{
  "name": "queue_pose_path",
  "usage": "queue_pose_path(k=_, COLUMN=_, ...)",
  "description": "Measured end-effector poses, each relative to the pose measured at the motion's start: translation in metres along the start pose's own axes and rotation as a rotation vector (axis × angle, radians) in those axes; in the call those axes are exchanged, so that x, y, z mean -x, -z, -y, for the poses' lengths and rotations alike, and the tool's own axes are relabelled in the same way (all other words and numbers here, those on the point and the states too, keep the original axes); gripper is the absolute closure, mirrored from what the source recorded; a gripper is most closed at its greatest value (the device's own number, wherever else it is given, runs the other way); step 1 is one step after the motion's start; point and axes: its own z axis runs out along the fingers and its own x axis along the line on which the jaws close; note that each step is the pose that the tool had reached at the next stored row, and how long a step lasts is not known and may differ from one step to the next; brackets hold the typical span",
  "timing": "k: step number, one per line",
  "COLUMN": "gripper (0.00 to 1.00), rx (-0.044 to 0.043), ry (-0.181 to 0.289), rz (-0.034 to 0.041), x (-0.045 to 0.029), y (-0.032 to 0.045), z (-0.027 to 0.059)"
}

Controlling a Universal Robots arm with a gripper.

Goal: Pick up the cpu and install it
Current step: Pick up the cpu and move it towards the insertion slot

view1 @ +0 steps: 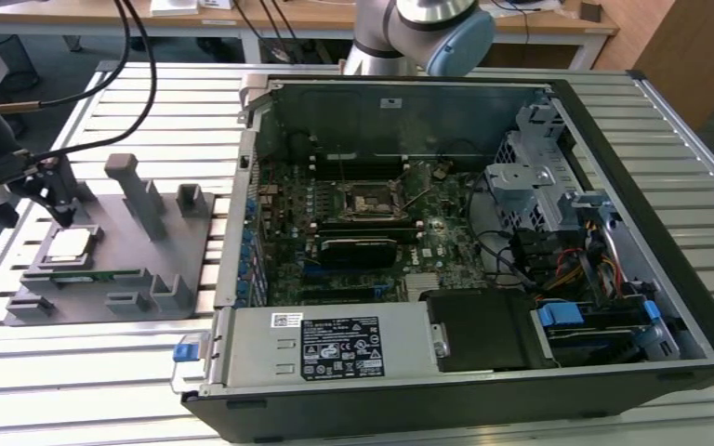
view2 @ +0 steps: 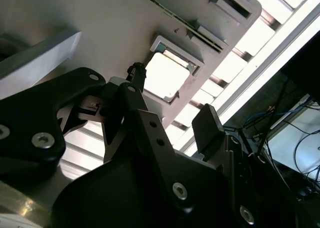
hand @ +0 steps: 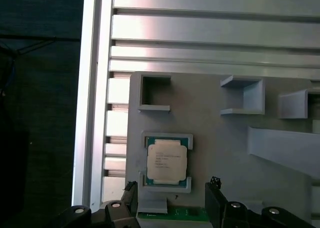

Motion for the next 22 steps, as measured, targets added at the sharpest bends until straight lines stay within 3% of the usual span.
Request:
queue_pose_path(k=9, gripper=0.35, rx=0.0, ry=0.0, rz=0.0, x=-0.0007, y=-0.0067, z=0.0003)
queue_pose_path(k=10, gripper=0.28, rx=0.0, ry=0.0, rz=-0.0001, x=-0.0008, y=-0.0073, z=0.0003)
queue_pose_path(k=22, gripper=0.28, rx=0.0, ry=-0.002, rz=-0.0007, x=-0.0008, y=-0.0174, z=-0.0002)
